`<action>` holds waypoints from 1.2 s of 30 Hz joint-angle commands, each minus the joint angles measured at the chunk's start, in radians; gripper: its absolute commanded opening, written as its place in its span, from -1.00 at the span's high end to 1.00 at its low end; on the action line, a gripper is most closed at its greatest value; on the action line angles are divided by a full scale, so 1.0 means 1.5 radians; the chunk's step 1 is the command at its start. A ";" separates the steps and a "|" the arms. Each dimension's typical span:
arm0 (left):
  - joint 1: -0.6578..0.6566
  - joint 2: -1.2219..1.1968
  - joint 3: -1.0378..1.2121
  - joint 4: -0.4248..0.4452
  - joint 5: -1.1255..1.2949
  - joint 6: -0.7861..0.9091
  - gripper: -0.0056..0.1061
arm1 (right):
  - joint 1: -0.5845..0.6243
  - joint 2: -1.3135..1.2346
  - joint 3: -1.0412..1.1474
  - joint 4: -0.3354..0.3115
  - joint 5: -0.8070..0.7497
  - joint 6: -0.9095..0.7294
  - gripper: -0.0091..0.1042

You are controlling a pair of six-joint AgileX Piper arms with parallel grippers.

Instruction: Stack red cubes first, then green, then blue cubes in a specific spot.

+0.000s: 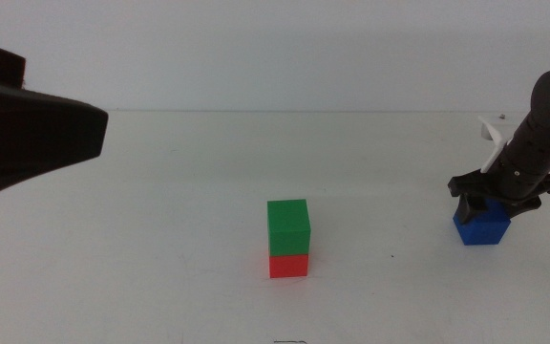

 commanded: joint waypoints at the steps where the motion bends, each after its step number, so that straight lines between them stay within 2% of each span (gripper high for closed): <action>1: -0.001 -0.001 -0.016 -0.019 -0.041 -0.007 -0.71 | 0.000 -0.050 -0.028 -0.008 0.025 0.005 0.80; 2: -0.001 -0.001 -0.016 -0.019 -0.041 -0.007 -0.71 | 0.003 -0.057 -0.036 -0.008 0.045 0.010 0.87; 6: -0.001 -0.001 -0.016 -0.019 -0.041 -0.007 -0.71 | 0.037 -0.083 -0.085 -0.034 0.116 0.059 0.86; 12: -0.001 -0.001 -0.016 -0.019 -0.041 -0.007 -0.71 | 0.147 -0.111 -0.196 -0.153 0.219 0.236 0.86; 14: -0.001 -0.001 -0.016 -0.019 -0.041 -0.007 -0.71 | 0.192 -0.109 -0.236 -0.175 0.254 0.264 0.86; 18: -0.001 -0.001 -0.016 -0.019 -0.041 -0.007 -0.71 | 0.274 -0.108 -0.302 -0.180 0.269 0.312 0.86; 24: -0.001 -0.001 -0.016 -0.019 -0.041 -0.007 -0.71 | 0.363 -0.107 -0.322 -0.175 0.224 0.385 0.86; 36: -0.001 -0.001 -0.016 -0.019 -0.041 -0.007 -0.71 | 0.438 -0.056 -0.329 -0.167 0.216 0.478 0.86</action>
